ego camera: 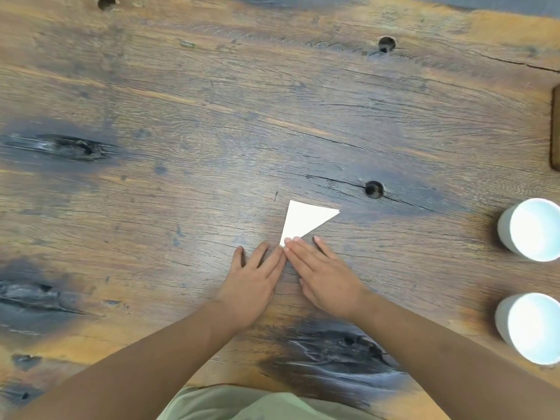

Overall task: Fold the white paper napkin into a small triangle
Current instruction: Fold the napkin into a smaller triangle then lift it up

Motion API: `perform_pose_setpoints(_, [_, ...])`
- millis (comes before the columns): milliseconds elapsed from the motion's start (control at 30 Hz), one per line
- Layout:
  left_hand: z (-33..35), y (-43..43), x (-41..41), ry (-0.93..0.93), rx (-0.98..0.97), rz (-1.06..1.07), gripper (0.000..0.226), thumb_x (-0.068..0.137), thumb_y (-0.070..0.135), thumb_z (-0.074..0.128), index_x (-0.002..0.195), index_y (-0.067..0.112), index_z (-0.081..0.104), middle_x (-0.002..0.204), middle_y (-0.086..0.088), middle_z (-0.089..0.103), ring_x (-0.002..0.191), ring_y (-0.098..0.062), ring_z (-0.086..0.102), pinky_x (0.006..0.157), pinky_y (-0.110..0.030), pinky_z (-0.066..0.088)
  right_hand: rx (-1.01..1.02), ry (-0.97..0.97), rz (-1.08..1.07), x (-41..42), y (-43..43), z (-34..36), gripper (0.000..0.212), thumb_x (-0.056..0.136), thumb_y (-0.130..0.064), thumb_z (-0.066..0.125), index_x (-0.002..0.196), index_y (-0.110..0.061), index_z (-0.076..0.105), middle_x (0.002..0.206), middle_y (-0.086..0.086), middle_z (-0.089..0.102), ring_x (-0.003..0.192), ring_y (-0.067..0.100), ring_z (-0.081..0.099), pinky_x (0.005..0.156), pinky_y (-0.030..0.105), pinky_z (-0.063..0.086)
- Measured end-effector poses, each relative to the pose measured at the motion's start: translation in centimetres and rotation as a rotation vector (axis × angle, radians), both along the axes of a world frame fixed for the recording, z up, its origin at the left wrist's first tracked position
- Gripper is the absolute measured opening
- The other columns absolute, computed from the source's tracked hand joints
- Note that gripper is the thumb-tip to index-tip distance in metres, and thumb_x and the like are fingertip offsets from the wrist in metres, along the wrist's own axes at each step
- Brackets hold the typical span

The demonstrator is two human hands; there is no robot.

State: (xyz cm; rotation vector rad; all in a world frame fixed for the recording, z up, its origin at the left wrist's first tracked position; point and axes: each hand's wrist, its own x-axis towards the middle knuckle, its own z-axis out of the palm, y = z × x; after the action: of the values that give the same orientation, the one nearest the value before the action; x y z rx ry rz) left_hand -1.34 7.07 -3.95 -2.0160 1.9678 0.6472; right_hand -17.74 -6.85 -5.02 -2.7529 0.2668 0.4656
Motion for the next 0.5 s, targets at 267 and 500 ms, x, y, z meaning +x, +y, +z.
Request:
perform_pose_setpoints(267, [0.3,0.0,-0.4,-0.006,-0.01,0.012,0.075,0.094,0.038,0.051,0.154,0.006,0.019,0.153,-0.01,0.034,0.138,-0.034,0.027,0.103,-0.065,0.035,-0.022,0.032,-0.048,-1.6,-3.1,-0.1,0.068,0.096,-0.033,0.044,0.155,-0.008,0.021,0.165,0.007,0.014,0.152,0.019,0.011,0.124,0.044,0.01])
perform_pose_setpoints(500, [0.1,0.2,-0.4,-0.004,-0.015,0.013,0.076,0.094,0.038,0.051,0.153,0.006,0.016,0.153,-0.012,0.033,0.139,-0.035,0.026,0.103,-0.065,0.036,-0.061,0.061,-0.256,-2.6,-6.3,0.6,0.066,0.1,-0.039,0.039,0.157,-0.012,0.018,0.165,0.003,0.013,0.152,0.017,0.014,0.124,0.04,0.008])
